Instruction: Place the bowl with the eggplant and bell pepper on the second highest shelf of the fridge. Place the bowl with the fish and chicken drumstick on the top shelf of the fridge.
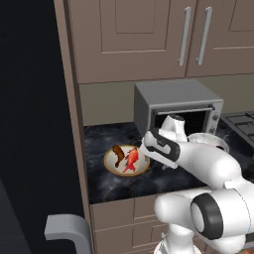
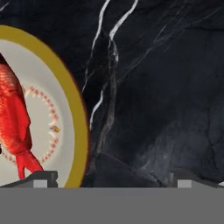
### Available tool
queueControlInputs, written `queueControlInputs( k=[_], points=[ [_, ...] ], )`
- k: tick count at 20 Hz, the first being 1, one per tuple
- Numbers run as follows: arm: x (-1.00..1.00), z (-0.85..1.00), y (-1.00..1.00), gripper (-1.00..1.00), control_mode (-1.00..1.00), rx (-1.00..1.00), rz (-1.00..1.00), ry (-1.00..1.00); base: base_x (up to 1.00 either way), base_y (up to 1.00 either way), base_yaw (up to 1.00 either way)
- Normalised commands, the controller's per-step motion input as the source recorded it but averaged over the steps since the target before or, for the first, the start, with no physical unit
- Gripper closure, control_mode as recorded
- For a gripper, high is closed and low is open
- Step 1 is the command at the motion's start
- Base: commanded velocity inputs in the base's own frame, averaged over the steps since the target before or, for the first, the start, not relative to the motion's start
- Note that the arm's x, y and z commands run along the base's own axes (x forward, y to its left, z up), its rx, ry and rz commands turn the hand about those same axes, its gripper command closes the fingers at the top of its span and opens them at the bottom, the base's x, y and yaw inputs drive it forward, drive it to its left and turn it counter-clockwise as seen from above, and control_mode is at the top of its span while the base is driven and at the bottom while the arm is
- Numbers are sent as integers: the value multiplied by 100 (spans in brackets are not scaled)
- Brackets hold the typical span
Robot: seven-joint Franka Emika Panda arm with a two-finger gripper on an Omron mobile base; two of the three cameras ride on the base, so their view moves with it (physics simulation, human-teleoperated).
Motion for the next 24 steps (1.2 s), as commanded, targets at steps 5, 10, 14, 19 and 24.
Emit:
queueControlInputs(
  k=[5, 10, 14, 19, 24],
  points=[
    [32, -24, 19, -100, -100, 0, 0, 0, 0, 0, 0],
    [22, -23, 20, -100, -100, 0, 0, 0, 0, 0, 0],
    [19, -32, 17, -100, -100, 0, 0, 0, 0, 0, 0],
    [21, -31, 14, 100, -100, 0, 0, 0, 0, 0, 0],
    [8, -4, 3, 100, -100, 0, 0, 0, 0, 0, 0]
  ],
)
